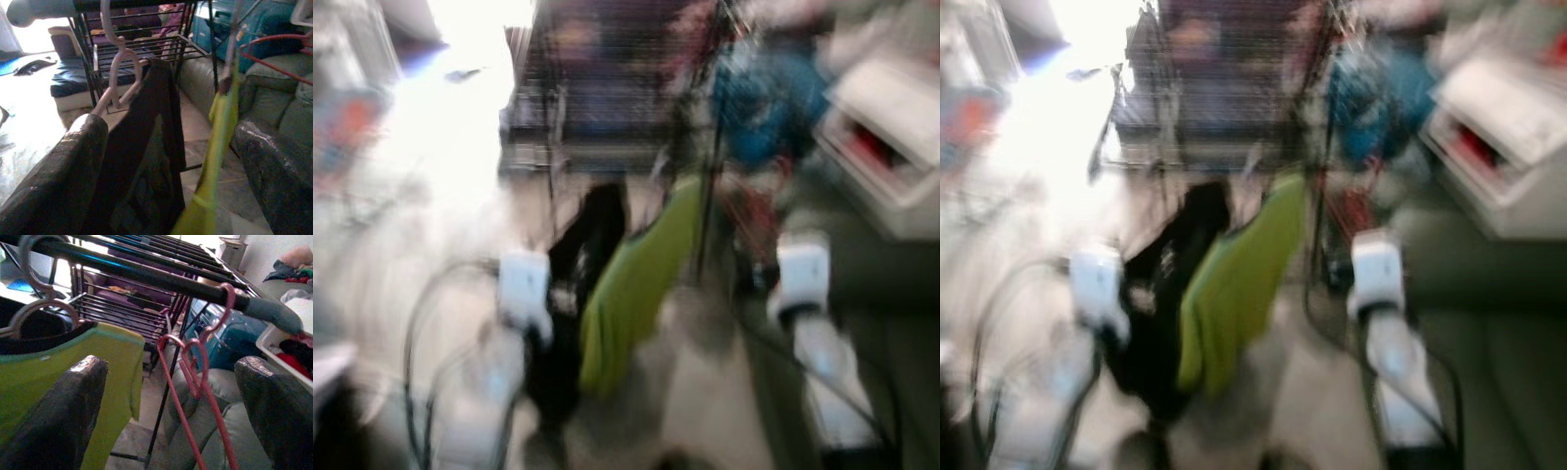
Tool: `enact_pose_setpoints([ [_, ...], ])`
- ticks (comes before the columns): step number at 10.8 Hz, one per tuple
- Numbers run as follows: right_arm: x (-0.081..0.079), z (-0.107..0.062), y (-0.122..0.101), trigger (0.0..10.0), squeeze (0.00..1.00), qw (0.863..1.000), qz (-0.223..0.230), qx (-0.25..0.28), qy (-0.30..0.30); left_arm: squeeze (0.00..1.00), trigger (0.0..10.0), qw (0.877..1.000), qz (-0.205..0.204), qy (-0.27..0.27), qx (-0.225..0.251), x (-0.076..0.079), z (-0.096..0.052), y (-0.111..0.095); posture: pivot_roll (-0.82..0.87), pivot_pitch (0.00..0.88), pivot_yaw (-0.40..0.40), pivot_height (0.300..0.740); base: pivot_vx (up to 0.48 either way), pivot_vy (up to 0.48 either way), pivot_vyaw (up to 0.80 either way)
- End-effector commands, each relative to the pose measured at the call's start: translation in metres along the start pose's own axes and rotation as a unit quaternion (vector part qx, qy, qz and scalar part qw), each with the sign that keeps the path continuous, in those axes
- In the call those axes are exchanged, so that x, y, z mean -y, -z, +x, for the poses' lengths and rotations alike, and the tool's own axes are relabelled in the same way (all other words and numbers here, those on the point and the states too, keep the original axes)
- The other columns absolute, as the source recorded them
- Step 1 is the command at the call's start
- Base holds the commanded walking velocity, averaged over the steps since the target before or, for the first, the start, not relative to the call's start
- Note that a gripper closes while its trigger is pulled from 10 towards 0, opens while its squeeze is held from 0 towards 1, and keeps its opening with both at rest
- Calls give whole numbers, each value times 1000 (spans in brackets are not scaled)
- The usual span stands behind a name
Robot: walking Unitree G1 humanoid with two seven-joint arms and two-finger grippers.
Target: Hang hanger
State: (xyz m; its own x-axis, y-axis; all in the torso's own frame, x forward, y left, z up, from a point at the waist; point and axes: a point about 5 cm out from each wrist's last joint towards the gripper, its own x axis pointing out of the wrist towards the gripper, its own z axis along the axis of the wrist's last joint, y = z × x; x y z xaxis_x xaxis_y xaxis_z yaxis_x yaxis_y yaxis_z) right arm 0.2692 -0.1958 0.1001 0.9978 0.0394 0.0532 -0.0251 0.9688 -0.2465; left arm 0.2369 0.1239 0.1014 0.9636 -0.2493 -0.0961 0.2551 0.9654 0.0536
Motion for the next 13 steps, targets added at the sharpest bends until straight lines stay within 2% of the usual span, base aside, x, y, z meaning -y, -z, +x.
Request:
enact_pose_setpoints([
  [1,0,0,0,10000,353,1000,0,-1,-2,0,10000,1000,11,-2,14,-3,4,-8,-11,0,-16,740,-262,0,0],
  [2,-1,1,0,10000,0,1000,-2,-1,-5,0,10000,1000,12,-1,13,-3,4,-8,-11,0,-16,740,-262,0,0],
  [6,-6,3,-2,10000,0,1000,-10,4,-23,0,10000,1000,12,0,13,-2,5,-8,-10,0,-17,740,-187,0,0],
  [9,-8,4,-2,10000,0,999,-16,6,-31,0,10000,1000,8,-14,8,-4,7,-6,-10,0,-18,740,0,0,0],
  [13,-17,6,-6,10000,0,998,-11,18,-63,0,10000,998,13,-65,-3,-13,9,-3,-7,0,-19,740,0,0,794],
])
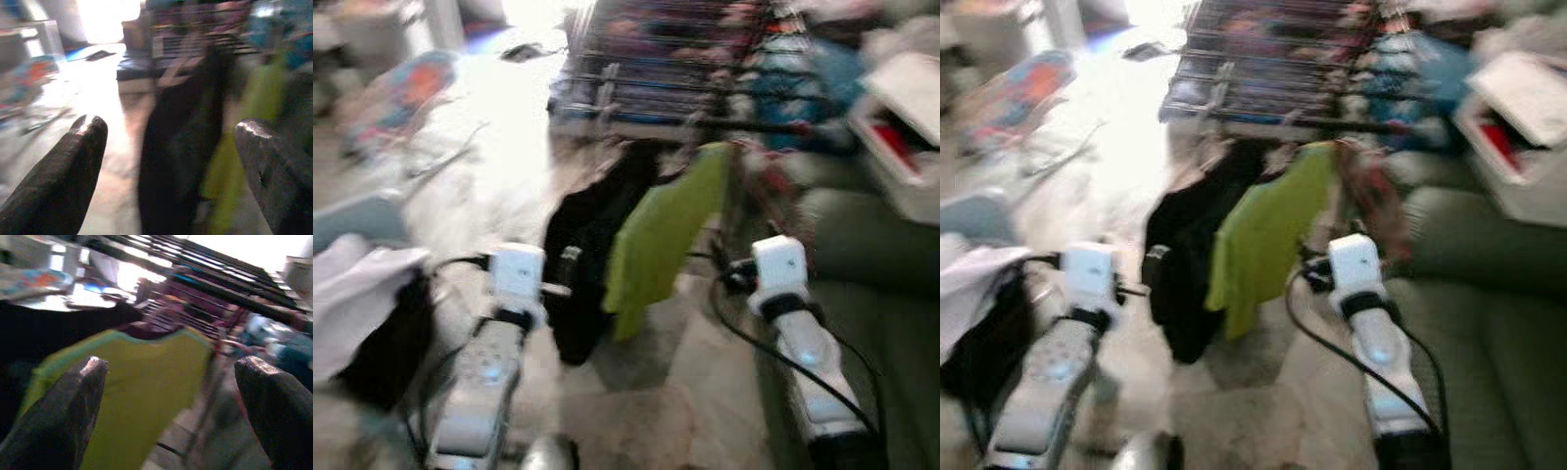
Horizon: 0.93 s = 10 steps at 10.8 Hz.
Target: Hang hanger
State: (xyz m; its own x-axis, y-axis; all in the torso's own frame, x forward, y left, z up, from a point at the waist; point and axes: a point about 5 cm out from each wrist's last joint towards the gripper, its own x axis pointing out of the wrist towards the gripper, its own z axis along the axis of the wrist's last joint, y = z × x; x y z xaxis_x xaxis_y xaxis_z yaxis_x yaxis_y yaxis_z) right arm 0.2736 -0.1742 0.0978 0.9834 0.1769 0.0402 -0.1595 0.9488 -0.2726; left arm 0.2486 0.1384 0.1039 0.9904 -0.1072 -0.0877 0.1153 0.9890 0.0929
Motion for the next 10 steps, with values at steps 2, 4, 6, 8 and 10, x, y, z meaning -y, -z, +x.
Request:
enact_pose_setpoints([
  [2,0,1,-5,10000,0,1000,1,14,-9,0,10000,999,20,-25,4,-4,4,-2,-6,0,-18,740,0,0,784],
  [4,-1,3,-6,10000,0,1000,3,18,-16,0,10000,998,38,-40,2,-10,5,-1,-5,0,-19,740,0,0,781],
  [6,-3,5,-7,10000,0,999,7,21,-25,0,10000,998,41,-46,-9,-14,5,2,-4,0,-19,740,0,0,781],
  [8,-5,6,-8,10000,0,999,9,24,-30,0,10000,998,42,-43,-12,-14,5,3,1,0,-21,740,0,0,781],
  [10,-9,4,-7,10000,0,999,19,22,-41,0,10000,998,46,-48,-22,-17,-1,11,9,0,-26,740,0,0,781],
])
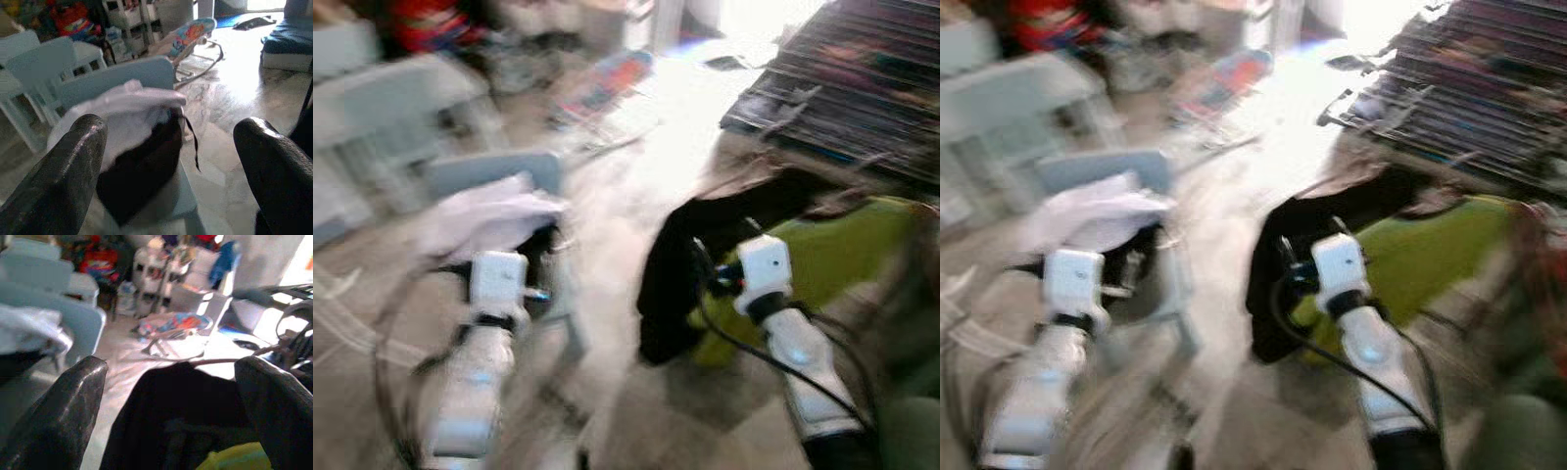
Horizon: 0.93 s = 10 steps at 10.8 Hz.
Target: Hang hanger
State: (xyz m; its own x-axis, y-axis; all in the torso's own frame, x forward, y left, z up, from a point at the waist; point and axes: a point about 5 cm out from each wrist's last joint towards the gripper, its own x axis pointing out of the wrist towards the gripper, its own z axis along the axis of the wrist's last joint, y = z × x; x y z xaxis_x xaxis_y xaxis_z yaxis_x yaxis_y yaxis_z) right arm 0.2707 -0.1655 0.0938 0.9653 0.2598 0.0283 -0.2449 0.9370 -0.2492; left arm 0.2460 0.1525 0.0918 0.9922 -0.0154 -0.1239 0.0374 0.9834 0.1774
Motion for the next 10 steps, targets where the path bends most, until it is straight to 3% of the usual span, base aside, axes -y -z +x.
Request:
enact_pose_setpoints([
  [1,-3,2,-3,10000,0,1000,9,11,-5,0,10000,1000,10,-4,-5,-6,-1,6,14,0,-33,740,0,0,781],
  [3,-13,6,-4,10000,0,1000,17,13,-22,0,10000,1000,-1,-6,-4,-7,-2,9,19,0,-34,740,0,0,778],
  [5,-11,8,-6,10000,0,999,20,18,-19,0,10000,1000,-3,7,5,-5,-3,8,18,0,-29,740,0,0,772],
  [7,-10,7,-5,10000,0,999,29,16,-16,0,10000,1000,-4,17,18,-6,-1,5,13,0,-29,740,154,0,0],
  [10,-11,8,-7,10000,0,999,35,20,-22,0,10000,999,-20,26,25,-2,-1,1,7,0,-31,740,434,0,0],
])
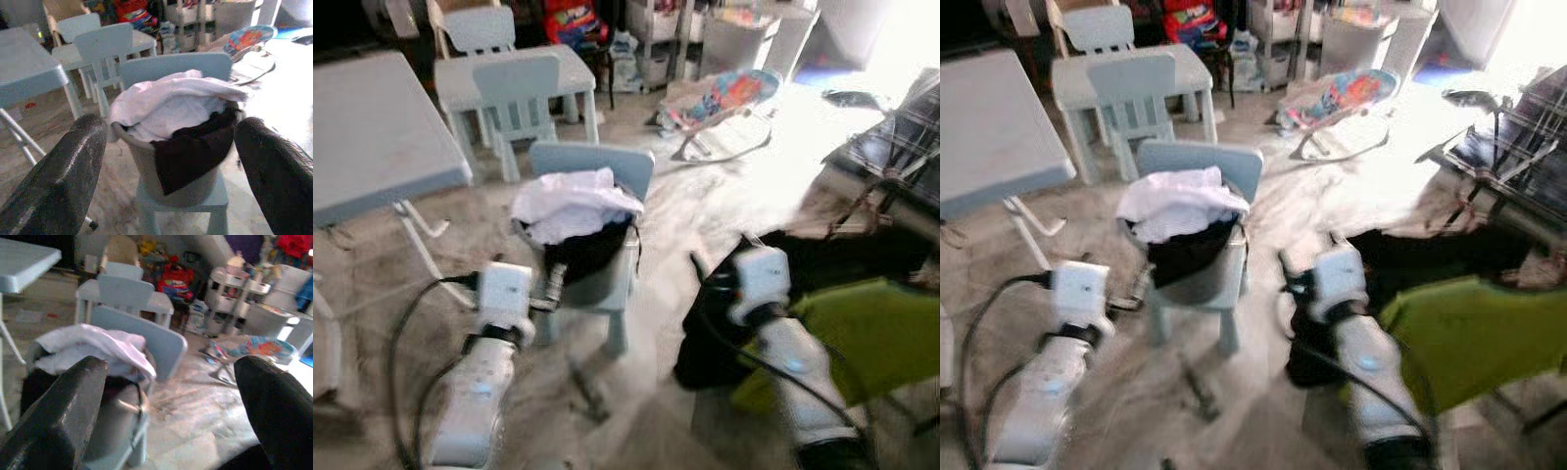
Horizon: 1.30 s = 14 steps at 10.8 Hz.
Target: Hang hanger
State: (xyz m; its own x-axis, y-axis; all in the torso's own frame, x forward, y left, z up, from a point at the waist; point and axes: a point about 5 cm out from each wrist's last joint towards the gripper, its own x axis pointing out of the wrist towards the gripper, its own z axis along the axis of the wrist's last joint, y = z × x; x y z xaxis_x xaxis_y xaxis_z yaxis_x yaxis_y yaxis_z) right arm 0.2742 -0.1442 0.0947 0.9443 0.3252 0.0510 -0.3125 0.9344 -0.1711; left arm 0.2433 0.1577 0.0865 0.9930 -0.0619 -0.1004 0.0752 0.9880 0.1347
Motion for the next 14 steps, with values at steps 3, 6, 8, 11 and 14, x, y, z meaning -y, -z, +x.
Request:
enact_pose_setpoints([
  [3,2,0,-5,10000,0,1000,-17,9,-13,0,10000,1000,-1,5,14,3,3,-7,7,0,-31,740,446,0,0],
  [6,0,1,-6,10000,0,1000,-18,12,-22,0,10000,1000,-14,1,10,4,5,-9,8,0,-29,740,425,95,188],
  [8,-1,1,-6,10000,0,999,-17,14,-24,0,10000,1000,-10,2,15,5,6,-11,8,0,-28,740,375,300,784],
  [11,-1,2,-5,10000,0,1000,-13,13,-23,0,10000,1000,-21,1,17,8,6,-13,9,0,-28,740,245,206,258],
  [14,-3,2,-6,10000,0,999,-30,15,-37,0,10000,1000,-23,-1,11,9,7,-12,9,0,-29,740,0,0,256],
])
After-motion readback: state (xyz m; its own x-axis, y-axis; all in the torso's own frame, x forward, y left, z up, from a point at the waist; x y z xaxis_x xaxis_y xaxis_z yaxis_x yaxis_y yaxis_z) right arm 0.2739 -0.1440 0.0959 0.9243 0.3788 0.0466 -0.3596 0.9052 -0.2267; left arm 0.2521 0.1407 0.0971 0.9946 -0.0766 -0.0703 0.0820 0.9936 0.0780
